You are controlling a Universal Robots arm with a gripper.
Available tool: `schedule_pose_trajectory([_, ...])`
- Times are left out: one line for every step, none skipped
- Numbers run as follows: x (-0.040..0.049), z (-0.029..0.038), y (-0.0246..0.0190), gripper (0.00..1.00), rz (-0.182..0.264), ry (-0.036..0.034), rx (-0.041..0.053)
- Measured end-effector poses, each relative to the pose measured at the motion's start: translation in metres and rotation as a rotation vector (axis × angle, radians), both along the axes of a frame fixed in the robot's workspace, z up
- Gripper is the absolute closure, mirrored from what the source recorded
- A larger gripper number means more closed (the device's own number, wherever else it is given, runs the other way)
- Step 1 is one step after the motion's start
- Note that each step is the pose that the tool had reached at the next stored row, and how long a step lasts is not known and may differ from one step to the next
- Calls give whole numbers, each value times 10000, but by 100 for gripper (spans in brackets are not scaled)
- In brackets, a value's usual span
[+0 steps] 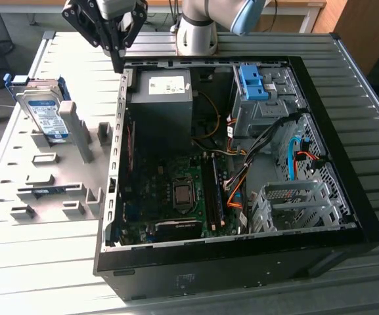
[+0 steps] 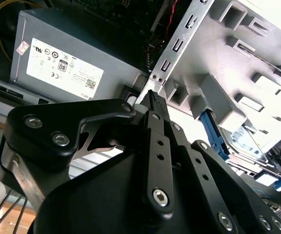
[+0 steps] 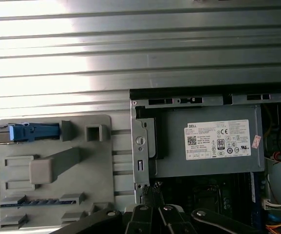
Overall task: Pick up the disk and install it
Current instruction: 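Reach for the disk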
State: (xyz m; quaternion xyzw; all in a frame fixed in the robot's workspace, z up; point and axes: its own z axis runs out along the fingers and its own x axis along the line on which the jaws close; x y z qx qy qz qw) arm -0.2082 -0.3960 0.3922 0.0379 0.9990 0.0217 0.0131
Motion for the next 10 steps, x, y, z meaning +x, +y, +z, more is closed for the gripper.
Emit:
schedule_pose_trajectory([-7, 0, 0, 89, 0, 1, 0])
schedule_pose_trajectory([-13, -1, 0, 89, 0, 0, 1])
schedule_pose_trajectory([-19, 0, 0, 89, 0, 1, 0])
schedule_pose_trajectory([-26, 0, 0, 89, 0, 0, 0])
schedule_pose_trajectory([-32, -1, 0, 89, 0, 0, 0])
schedule_pose_trajectory([-39, -1, 0, 89, 1, 1, 0])
schedule_pose_trajectory([-46, -1, 1, 89, 0, 0, 0])
schedule_pose_trajectory([-53, -1, 1, 89, 0, 0, 0])
schedule_pose_trajectory([-61, -1, 1, 89, 0, 0, 0])
schedule_pose_trajectory([-69, -1, 1, 89, 0, 0, 0])
